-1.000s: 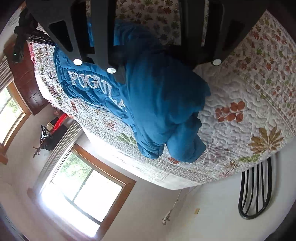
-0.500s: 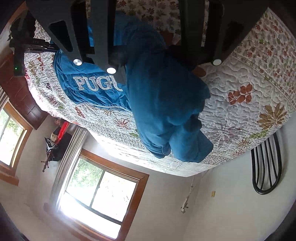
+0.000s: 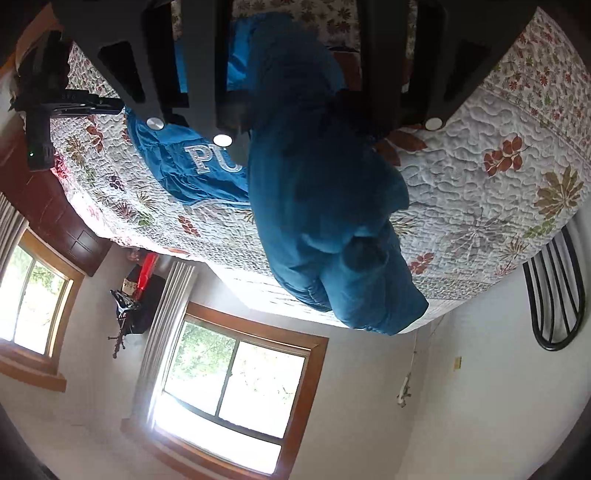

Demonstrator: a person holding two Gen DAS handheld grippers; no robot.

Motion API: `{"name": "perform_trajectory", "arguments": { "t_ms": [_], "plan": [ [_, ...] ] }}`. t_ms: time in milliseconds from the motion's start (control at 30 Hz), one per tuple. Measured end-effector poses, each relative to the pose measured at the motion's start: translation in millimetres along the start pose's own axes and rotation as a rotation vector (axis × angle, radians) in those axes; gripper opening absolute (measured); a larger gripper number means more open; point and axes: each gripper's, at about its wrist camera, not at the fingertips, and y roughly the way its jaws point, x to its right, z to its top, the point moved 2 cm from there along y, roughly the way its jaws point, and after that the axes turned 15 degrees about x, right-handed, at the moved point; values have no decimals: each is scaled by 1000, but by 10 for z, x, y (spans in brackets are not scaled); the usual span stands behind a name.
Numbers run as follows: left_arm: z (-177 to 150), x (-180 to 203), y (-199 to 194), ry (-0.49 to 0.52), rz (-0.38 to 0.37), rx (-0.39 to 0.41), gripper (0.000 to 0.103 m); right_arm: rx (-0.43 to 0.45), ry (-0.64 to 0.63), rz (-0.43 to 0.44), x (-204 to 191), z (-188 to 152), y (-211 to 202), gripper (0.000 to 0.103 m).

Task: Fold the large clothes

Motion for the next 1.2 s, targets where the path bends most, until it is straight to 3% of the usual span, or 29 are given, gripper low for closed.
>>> {"name": "perform_trajectory", "arguments": {
  "t_ms": [133,200,400,667,867,1033,1200],
  "plan": [
    [54,316,48,53,-37,14,27,-2,3,-228,394,52,-113,27],
    [40,493,91,83,-59,10,27,-47,58,-275,654,35,-48,27],
    [-184,1001,259,152,-138,-49,28,-65,129,-303,1062,-5,-43,27],
    [-702,1665,631,237,-254,-184,31,-81,116,-289,1115,-66,21,27],
    [-1005,1805,732,289,-247,-211,33,-90,66,-325,1058,-76,81,27],
    [-1005,1787,739,258,-254,-226,34,-108,11,-381,964,-50,159,30],
    [-908,1762,507,187,-342,-231,54,-120,14,-394,973,-26,162,30]
  ]
}}
